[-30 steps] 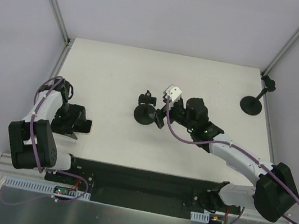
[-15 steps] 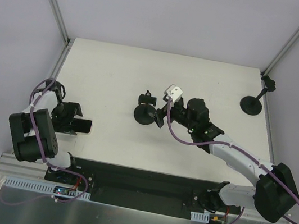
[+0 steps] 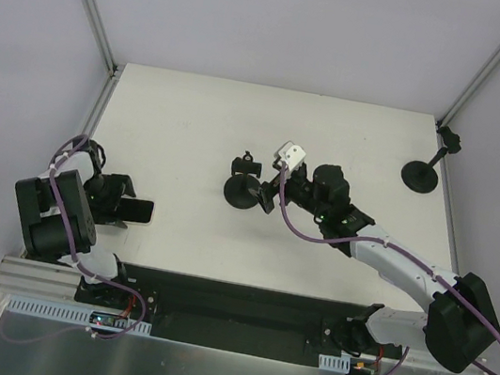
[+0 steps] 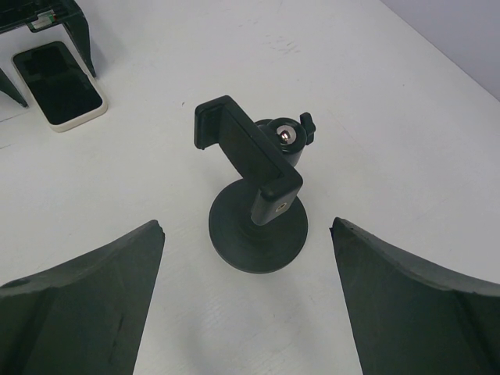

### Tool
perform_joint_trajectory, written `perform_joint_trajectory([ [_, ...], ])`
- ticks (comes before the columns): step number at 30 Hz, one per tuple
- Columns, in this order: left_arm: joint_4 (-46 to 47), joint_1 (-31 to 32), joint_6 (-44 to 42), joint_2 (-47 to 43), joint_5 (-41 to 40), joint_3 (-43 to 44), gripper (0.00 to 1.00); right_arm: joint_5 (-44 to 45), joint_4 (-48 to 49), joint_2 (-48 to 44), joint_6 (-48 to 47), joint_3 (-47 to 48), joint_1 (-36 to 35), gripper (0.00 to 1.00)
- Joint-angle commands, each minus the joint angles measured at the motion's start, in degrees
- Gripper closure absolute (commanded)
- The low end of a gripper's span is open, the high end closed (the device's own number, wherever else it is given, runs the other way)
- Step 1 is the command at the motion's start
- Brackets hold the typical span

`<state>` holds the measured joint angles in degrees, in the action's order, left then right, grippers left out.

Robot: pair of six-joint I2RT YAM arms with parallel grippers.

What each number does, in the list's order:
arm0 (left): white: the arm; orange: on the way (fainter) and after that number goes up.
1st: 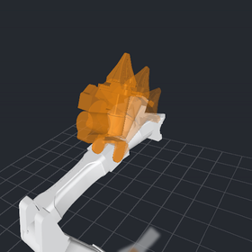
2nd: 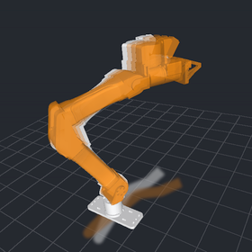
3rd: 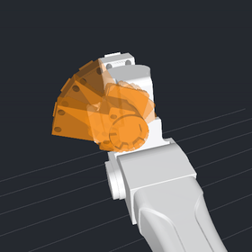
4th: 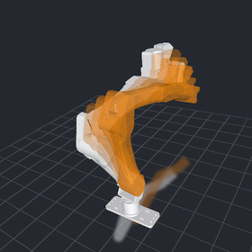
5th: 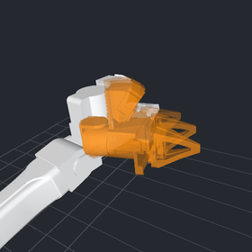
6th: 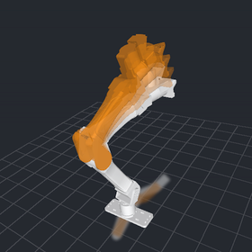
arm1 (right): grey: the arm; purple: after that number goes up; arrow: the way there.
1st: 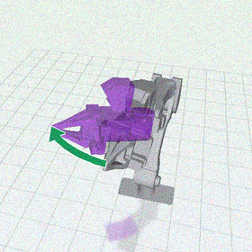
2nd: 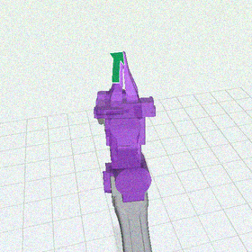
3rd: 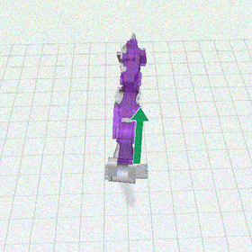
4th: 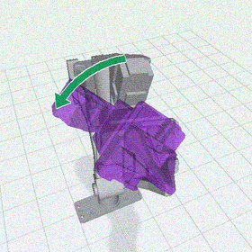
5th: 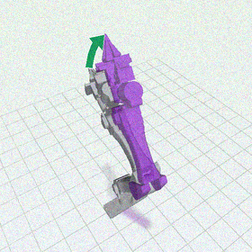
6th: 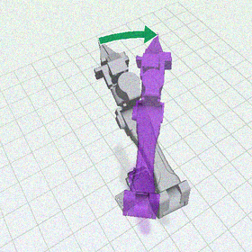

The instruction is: Place the phone on the phone stand

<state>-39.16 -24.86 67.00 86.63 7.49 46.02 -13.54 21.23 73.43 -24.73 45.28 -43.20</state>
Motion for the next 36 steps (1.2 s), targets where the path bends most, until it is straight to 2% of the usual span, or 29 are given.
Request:
perform_joint_trajectory([
  [1, -0.75, -0.36, 1.81, 0.73, -1.77, 0.21, 0.01, -0.61, 3.82, -1.09, -0.76, -0.01, 0.13, 0.09],
  [4, -0.83, -0.45, 2.34, 1.08, -2.91, -0.40, 0.01, -0.52, 3.81, -1.01, -0.76, -0.01, 0.13, 0.09],
  [8, -0.66, -0.36, 2.96, 2.40, -3.36, -0.76, 0.11, -0.35, 3.82, -0.92, -0.67, -0.01, 0.22, 0.09],
  [11, -0.66, -0.45, 2.78, 3.37, -3.53, -0.49, 0.09, -0.26, 3.81, -0.92, -0.67, -0.01, 0.22, 0.09],
  [15, -0.66, -0.36, 2.87, 4.07, -3.79, -0.41, 0.01, -0.08, 3.82, -0.92, -0.67, -0.01, 0.22, 0.09],
  [19, -0.83, -0.45, 2.08, 6.00, -3.71, -0.05, 0.04, 0.18, 3.81, -0.92, -0.49, 0.07, 0.13, 0.09],
  [20, -0.92, -0.45, 1.91, 6.44, -3.62, -0.14, 0.09, 0.27, 3.81, -0.92, -0.49, 0.16, 0.22, 0.09],
  [21, -0.75, -0.45, 1.73, 6.71, -3.44, -0.14, 0.19, 0.36, 3.81, -1.01, -0.49, 0.08, 0.13, 0.09],
  [22, -0.75, -0.28, 1.64, 7.23, -3.36, -0.14, 0.44, 0.53, 3.81, -1.01, -0.41, 0.07, 0.13, 0.09],
  [23, -0.66, -0.36, 1.21, 7.50, -3.36, -0.14, 0.55, 0.62, 3.90, -1.09, -0.32, -0.01, 0.13, 0.09],
  [25, -0.66, -0.36, 0.50, 7.24, -2.83, -0.14, 0.71, 0.80, 4.08, -1.18, -0.14, -0.01, 0.13, 0.09],
  [27, -0.57, -0.28, -0.73, 6.45, -2.30, -0.14, 0.79, 1.06, 4.43, -1.27, 0.12, -0.10, 0.05, 0.09],
  [28, -0.40, -0.36, -1.25, 5.40, -1.43, -0.14, 0.95, 1.41, 4.43, -1.27, 0.30, -0.19, 0.05, 0.10],
  [29, -0.39, -0.28, -2.13, 4.70, -0.81, -0.31, 1.00, 1.76, 4.78, -1.27, 0.38, -0.28, 0.05, 0.09],
  [36, 0.22, -0.01, -5.56, -5.84, 3.23, -2.69, 1.00, 3.69, 6.62, -1.53, 1.00, -1.15, -0.39, 0.09],
])
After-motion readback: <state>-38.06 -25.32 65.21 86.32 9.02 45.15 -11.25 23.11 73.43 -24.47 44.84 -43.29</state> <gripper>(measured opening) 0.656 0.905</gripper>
